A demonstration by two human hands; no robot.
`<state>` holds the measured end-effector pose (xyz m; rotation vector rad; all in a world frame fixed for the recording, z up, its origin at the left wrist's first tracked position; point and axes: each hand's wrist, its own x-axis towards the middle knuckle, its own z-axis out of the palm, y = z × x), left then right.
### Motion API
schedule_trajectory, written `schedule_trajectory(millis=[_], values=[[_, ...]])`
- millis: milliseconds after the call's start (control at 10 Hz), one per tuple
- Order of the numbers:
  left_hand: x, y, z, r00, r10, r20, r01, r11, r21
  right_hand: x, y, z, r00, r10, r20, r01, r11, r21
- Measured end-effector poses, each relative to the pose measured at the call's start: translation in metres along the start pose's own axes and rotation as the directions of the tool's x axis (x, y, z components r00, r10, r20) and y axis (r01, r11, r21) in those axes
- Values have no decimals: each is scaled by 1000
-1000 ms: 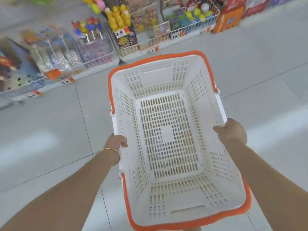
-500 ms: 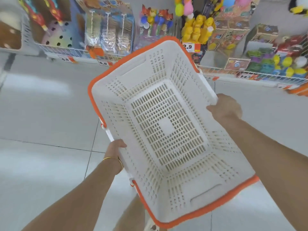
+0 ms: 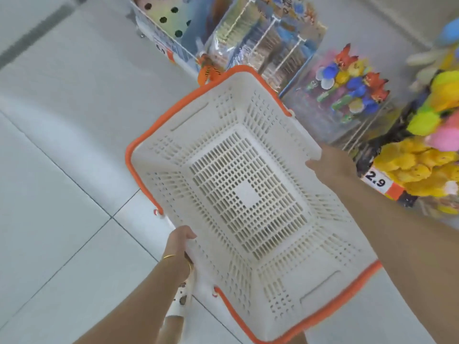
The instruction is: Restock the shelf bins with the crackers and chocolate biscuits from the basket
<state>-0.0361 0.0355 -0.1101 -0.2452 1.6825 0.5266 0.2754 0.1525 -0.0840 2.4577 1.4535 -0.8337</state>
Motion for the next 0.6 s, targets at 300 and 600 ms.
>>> schedule_trajectory(millis=[300, 600], values=[[39, -9, 59, 996, 51, -68, -56, 995, -86, 97, 7, 7, 990, -121, 74, 119, 993, 20], [-51, -5, 48, 982, 167, -82, -164, 985, 42, -20, -63, -25, 944, -309, 118, 330, 907, -263]])
